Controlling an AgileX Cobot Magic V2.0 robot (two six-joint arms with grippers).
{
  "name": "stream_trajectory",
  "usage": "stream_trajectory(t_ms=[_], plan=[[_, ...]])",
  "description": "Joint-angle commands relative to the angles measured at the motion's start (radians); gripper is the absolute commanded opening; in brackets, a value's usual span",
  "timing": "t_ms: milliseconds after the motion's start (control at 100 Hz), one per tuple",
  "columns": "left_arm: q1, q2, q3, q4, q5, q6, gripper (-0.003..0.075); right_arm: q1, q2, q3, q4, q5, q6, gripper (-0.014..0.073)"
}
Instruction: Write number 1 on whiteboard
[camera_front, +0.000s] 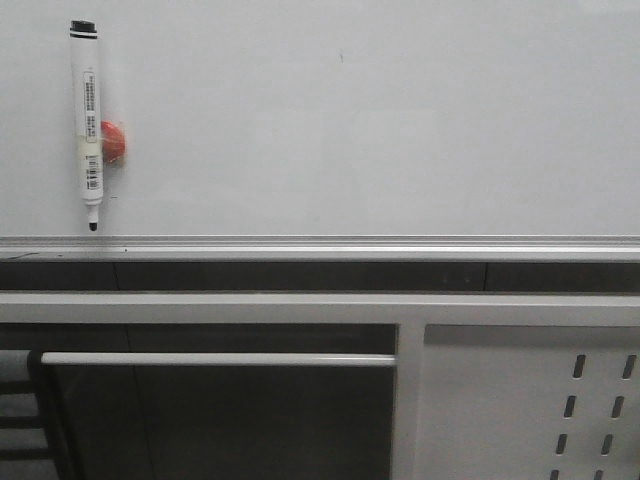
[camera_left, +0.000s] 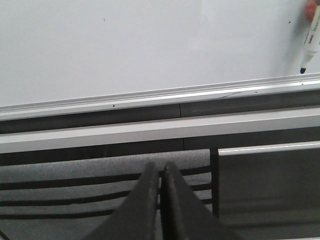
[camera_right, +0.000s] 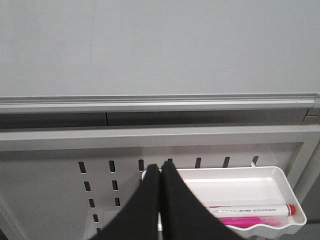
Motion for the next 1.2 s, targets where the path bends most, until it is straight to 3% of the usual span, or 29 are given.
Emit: stream_trajectory(t_ms=[0, 690, 1070, 1190], plan=[[0.000, -0.024, 0.023, -0.016, -0.051, -0.003, -0.0018, -0.004, -0.021, 0.028, -0.021, -0.020, -0.008, -0.0074], [0.000, -0.024, 0.023, -0.016, -0.051, -0.003, -0.0018, -0.004, -0.021, 0.028, -0.021, -0.020, -0.008, -0.0074], [0.000, -0.024, 0.023, 0.119, -0.051, -0.003, -0.0018, -0.004, -0.021, 0.028, -0.021, -0.024, -0.008, -0.0074], [0.000, -0.024, 0.023, 0.140, -0.116, -0.003, -0.0018, -0.004, -0.021, 0.028, -0.021, -0.044, -0.008, -0.0074]])
